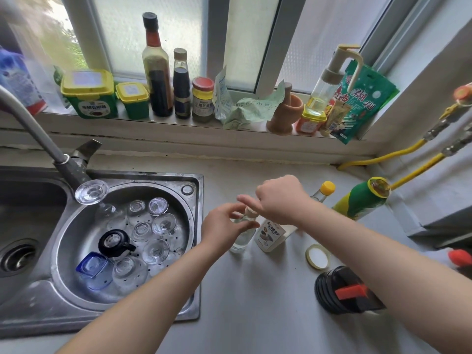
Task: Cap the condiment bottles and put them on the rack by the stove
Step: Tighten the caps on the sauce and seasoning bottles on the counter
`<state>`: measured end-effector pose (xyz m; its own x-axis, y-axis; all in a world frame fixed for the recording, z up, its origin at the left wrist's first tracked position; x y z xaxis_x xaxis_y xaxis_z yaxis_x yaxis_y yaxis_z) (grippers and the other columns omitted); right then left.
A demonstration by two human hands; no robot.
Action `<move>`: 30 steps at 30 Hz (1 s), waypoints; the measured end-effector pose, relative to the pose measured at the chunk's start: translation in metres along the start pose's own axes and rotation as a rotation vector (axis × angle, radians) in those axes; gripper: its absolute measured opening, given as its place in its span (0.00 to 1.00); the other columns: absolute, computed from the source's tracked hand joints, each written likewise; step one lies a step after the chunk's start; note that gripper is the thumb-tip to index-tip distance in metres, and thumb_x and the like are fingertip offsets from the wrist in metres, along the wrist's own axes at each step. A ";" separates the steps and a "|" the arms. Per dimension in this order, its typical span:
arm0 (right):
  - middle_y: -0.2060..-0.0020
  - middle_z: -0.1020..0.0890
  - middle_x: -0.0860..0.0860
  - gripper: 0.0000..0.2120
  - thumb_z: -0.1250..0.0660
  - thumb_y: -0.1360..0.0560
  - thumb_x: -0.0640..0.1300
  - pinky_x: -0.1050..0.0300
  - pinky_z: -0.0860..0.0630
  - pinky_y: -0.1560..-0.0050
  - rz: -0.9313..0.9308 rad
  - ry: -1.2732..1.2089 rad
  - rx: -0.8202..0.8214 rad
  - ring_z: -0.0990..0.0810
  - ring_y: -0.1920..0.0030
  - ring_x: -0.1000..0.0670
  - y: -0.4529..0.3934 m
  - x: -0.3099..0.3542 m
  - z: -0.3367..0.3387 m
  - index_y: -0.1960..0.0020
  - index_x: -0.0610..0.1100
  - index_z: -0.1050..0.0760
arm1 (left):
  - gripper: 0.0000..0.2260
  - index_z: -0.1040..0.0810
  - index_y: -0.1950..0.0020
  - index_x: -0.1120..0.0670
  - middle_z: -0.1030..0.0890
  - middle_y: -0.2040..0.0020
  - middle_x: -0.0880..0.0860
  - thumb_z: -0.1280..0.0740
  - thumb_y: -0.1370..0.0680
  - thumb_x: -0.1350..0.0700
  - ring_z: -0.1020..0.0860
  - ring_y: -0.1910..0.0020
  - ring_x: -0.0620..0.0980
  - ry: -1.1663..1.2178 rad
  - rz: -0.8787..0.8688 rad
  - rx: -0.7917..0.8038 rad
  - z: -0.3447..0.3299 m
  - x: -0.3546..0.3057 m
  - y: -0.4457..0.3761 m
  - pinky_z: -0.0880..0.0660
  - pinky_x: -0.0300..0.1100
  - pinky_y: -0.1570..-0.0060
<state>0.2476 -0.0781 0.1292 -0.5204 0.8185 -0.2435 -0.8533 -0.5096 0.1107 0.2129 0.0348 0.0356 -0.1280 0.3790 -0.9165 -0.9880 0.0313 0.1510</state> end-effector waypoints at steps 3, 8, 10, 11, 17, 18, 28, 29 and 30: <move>0.52 0.21 0.49 0.19 0.37 0.26 0.59 0.53 0.31 0.56 0.300 -0.124 -0.053 0.21 0.53 0.46 0.010 -0.008 0.000 0.43 0.46 0.26 | 0.15 0.18 0.52 0.44 0.16 0.56 0.44 0.22 0.37 0.46 0.19 0.56 0.42 -0.004 0.006 0.021 0.000 0.001 -0.002 0.24 0.42 0.55; 0.58 0.21 0.42 0.12 0.36 0.24 0.47 0.52 0.31 0.62 0.266 -0.107 -0.104 0.21 0.59 0.42 0.004 0.001 -0.013 0.54 0.38 0.25 | 0.16 0.18 0.52 0.44 0.17 0.54 0.45 0.22 0.37 0.46 0.20 0.55 0.42 -0.049 -0.017 0.007 -0.001 0.000 -0.001 0.25 0.40 0.54; 0.65 0.20 0.43 0.08 0.34 0.26 0.43 0.55 0.36 0.66 0.271 -0.031 -0.165 0.20 0.65 0.43 0.001 0.002 -0.015 0.61 0.39 0.25 | 0.16 0.19 0.51 0.42 0.18 0.54 0.44 0.22 0.37 0.46 0.20 0.56 0.43 -0.065 -0.041 0.019 -0.004 -0.001 0.000 0.25 0.41 0.55; 0.68 0.20 0.46 0.10 0.36 0.26 0.44 0.57 0.38 0.67 0.274 0.000 -0.217 0.20 0.68 0.45 0.000 0.000 -0.012 0.64 0.41 0.25 | 0.16 0.20 0.51 0.42 0.19 0.54 0.45 0.22 0.37 0.45 0.21 0.56 0.44 -0.079 -0.052 0.022 -0.004 -0.002 -0.001 0.25 0.42 0.55; 0.68 0.23 0.50 0.19 0.48 0.25 0.59 0.56 0.35 0.66 0.428 0.062 -0.400 0.24 0.68 0.46 0.009 -0.001 -0.018 0.62 0.46 0.28 | 0.25 0.26 0.37 0.41 0.24 0.38 0.48 0.25 0.33 0.48 0.26 0.38 0.47 -0.291 -0.056 0.209 -0.001 0.019 -0.003 0.30 0.43 0.40; 0.68 0.24 0.50 0.18 0.47 0.25 0.58 0.55 0.34 0.65 0.448 0.095 -0.421 0.25 0.68 0.46 0.009 0.001 -0.024 0.62 0.46 0.29 | 0.24 0.27 0.39 0.36 0.22 0.39 0.46 0.25 0.32 0.49 0.25 0.39 0.46 -0.264 -0.045 0.231 -0.002 0.024 -0.001 0.28 0.44 0.40; 0.83 0.29 0.49 0.18 0.43 0.32 0.48 0.58 0.44 0.66 0.119 0.057 -0.584 0.33 0.80 0.46 -0.011 0.012 -0.035 0.79 0.45 0.32 | 0.21 0.29 0.38 0.36 0.19 0.46 0.42 0.29 0.30 0.43 0.21 0.45 0.45 -0.351 -0.081 0.101 -0.007 0.030 0.008 0.23 0.48 0.51; 0.84 0.29 0.48 0.18 0.43 0.33 0.48 0.58 0.44 0.66 0.042 0.026 -0.600 0.33 0.81 0.46 -0.009 0.013 -0.036 0.80 0.45 0.32 | 0.21 0.30 0.39 0.36 0.19 0.46 0.42 0.30 0.30 0.43 0.21 0.46 0.45 -0.358 -0.082 0.081 -0.008 0.030 0.009 0.23 0.48 0.52; 0.84 0.29 0.48 0.18 0.43 0.33 0.47 0.58 0.45 0.66 -0.034 0.003 -0.616 0.33 0.82 0.47 -0.007 0.014 -0.037 0.81 0.45 0.31 | 0.21 0.31 0.38 0.36 0.19 0.47 0.42 0.30 0.30 0.42 0.21 0.46 0.45 -0.361 -0.079 0.063 -0.010 0.031 0.010 0.23 0.48 0.53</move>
<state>0.2477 -0.0726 0.0892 -0.4924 0.8366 -0.2402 -0.6925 -0.5438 -0.4741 0.1981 0.0377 0.0054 -0.0023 0.6746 -0.7382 -0.9850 0.1258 0.1181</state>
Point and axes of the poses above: each hand's wrist, its own y-axis away from the middle knuckle, its own z-axis out of the back of the hand, x = y × z, the point moved 3 cm from there along -y, towards the middle knuckle
